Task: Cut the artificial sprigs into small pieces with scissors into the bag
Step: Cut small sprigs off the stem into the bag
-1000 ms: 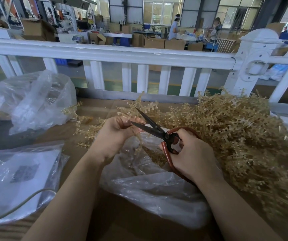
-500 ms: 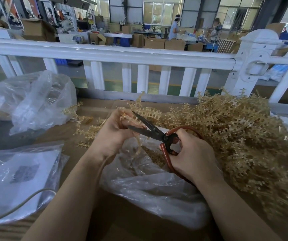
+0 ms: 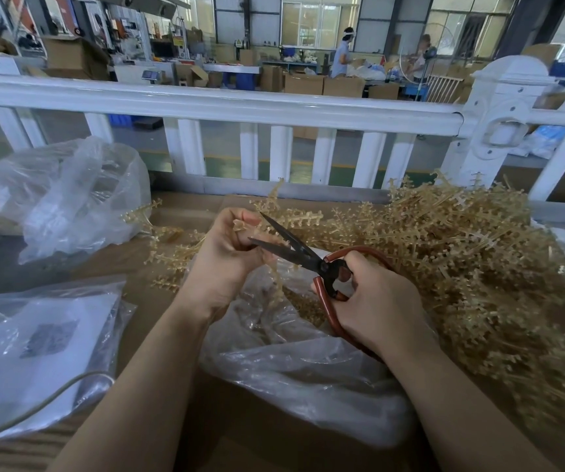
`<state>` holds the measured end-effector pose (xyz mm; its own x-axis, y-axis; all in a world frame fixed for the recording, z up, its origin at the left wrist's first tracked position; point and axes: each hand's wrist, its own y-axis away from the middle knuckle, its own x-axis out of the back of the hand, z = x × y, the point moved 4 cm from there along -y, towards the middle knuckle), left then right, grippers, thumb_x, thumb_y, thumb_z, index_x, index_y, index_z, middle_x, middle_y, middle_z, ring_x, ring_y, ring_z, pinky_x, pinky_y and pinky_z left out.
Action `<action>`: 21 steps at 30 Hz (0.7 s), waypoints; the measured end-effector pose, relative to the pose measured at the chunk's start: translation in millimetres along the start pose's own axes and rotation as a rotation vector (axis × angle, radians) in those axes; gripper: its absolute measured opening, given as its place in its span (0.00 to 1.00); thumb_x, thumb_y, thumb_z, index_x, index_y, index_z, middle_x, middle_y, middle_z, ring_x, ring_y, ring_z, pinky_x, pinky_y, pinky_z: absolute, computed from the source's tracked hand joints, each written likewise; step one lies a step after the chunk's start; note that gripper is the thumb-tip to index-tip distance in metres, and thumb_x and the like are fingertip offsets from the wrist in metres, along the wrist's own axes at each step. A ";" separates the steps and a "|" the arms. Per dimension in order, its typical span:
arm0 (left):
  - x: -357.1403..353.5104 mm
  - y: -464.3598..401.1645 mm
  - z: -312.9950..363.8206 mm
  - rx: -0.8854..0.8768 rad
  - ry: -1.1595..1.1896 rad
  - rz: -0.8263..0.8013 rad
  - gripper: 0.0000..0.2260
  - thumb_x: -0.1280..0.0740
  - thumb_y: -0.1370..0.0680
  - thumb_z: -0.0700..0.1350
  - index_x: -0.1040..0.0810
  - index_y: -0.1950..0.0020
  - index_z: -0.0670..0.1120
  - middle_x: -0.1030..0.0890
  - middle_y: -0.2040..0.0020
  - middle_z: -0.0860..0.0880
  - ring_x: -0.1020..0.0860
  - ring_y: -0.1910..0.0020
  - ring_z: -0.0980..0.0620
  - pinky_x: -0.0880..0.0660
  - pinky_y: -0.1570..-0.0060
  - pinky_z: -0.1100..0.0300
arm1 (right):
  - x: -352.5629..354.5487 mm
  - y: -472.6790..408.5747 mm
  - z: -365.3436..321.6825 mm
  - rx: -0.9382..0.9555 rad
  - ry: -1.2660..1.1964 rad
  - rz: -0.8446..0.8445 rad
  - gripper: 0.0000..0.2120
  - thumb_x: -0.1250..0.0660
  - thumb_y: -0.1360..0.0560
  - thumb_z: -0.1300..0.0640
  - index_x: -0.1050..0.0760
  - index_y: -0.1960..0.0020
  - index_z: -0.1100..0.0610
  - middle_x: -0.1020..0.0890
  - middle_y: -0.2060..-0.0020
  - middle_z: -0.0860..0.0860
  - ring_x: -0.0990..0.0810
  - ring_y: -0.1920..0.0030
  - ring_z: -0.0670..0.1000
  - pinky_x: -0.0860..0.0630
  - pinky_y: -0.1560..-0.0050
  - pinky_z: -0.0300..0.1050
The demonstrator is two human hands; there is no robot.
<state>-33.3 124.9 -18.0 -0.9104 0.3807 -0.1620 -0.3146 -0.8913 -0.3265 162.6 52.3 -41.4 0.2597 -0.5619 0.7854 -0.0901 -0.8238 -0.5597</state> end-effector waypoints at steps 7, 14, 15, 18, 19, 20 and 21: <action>1.6 -1.2 -0.1 -0.009 0.022 0.011 0.19 0.32 0.28 0.25 0.31 0.39 0.34 0.14 0.62 0.46 0.15 0.57 0.48 0.19 0.54 0.57 | 2.9 -0.2 -4.4 0.007 0.016 0.038 0.18 0.45 0.28 0.29 0.36 0.60 0.44 0.31 0.74 0.38 0.36 0.76 0.35 0.45 0.75 0.30; 2.0 -2.0 -1.4 -0.026 0.006 0.009 0.20 0.30 0.30 0.26 0.31 0.41 0.37 0.18 0.70 0.51 0.16 0.61 0.53 0.19 0.54 0.59 | 7.0 -0.1 -7.8 0.027 0.007 0.101 0.19 0.42 0.27 0.31 0.36 0.62 0.47 0.37 0.76 0.37 0.38 0.78 0.38 0.47 0.76 0.31; 2.3 -1.9 -1.4 -0.027 0.005 0.010 0.20 0.30 0.30 0.27 0.31 0.41 0.37 0.18 0.70 0.51 0.16 0.61 0.53 0.19 0.55 0.60 | 7.0 0.0 -8.2 0.032 0.002 0.114 0.20 0.43 0.27 0.31 0.36 0.62 0.47 0.36 0.76 0.38 0.37 0.78 0.41 0.46 0.76 0.32; 3.8 -1.3 -0.3 -0.014 0.026 0.024 0.23 0.27 0.33 0.33 0.30 0.41 0.37 0.20 0.67 0.46 0.17 0.59 0.49 0.20 0.54 0.59 | 9.8 1.4 -10.1 0.054 -0.020 0.175 0.20 0.42 0.27 0.33 0.37 0.63 0.49 0.36 0.75 0.39 0.38 0.77 0.45 0.49 0.75 0.32; 3.8 -0.9 0.5 -0.010 0.024 0.022 0.24 0.27 0.34 0.34 0.29 0.40 0.36 0.20 0.65 0.44 0.17 0.58 0.48 0.20 0.54 0.58 | 10.0 2.3 -10.0 0.057 -0.031 0.180 0.20 0.42 0.27 0.33 0.37 0.64 0.49 0.36 0.75 0.39 0.38 0.77 0.45 0.48 0.74 0.32; 3.5 -0.5 1.0 -0.007 0.018 0.017 0.25 0.27 0.35 0.35 0.30 0.40 0.36 0.20 0.65 0.44 0.17 0.58 0.48 0.20 0.54 0.58 | 9.4 3.2 -9.9 0.060 -0.042 0.180 0.20 0.42 0.27 0.33 0.37 0.64 0.49 0.36 0.75 0.39 0.39 0.78 0.44 0.48 0.75 0.32; 2.9 -0.1 1.4 -0.005 0.012 0.010 0.25 0.27 0.34 0.35 0.30 0.40 0.35 0.19 0.66 0.46 0.17 0.59 0.49 0.20 0.54 0.59 | 8.8 3.9 -9.3 0.061 -0.048 0.178 0.20 0.42 0.26 0.33 0.38 0.64 0.48 0.37 0.76 0.38 0.40 0.78 0.41 0.48 0.75 0.32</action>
<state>-36.3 125.8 -17.2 -0.9103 0.3745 -0.1765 -0.3039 -0.8940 -0.3293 155.6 43.5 -34.2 0.2907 -0.6928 0.6599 -0.0810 -0.7050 -0.7045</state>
